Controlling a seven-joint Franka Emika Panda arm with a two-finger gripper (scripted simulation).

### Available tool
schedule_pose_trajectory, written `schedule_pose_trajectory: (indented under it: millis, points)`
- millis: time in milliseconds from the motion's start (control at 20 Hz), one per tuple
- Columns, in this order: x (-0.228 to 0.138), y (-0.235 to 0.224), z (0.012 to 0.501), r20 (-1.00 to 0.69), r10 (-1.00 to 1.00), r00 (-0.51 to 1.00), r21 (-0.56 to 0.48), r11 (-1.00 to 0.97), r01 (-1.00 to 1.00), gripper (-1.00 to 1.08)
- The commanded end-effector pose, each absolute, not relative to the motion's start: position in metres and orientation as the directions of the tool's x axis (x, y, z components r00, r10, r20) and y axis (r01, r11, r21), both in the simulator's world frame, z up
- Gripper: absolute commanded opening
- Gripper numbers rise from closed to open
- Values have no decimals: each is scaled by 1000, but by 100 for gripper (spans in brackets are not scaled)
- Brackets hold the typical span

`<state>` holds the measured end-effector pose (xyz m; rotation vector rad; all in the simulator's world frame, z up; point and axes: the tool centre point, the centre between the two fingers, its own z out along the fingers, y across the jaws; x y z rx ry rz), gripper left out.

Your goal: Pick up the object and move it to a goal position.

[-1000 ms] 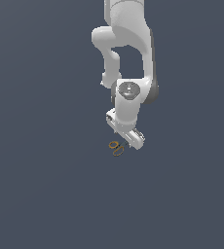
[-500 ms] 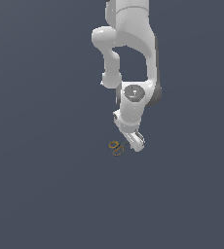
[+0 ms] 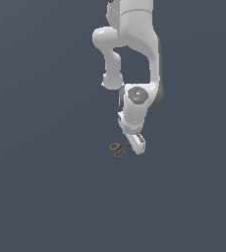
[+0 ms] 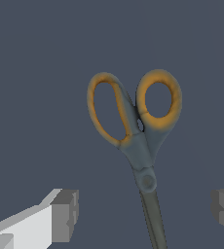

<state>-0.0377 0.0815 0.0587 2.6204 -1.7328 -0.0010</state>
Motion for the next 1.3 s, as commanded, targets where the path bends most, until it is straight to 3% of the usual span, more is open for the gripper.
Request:
schedule_pose_trajectory:
  millis: [0,1000,1050,1250]
  points:
    - [-38,82,58,0,-924,382,0,-382,-924,100]
    - [-38,82,8,0,-924,382,0,-382,-924,100]
    - [-38,82,8,0,-924,382,0,-382,-924,-100]
    - [-38,82,8,0,-924,382,0,-382,-924,-100]
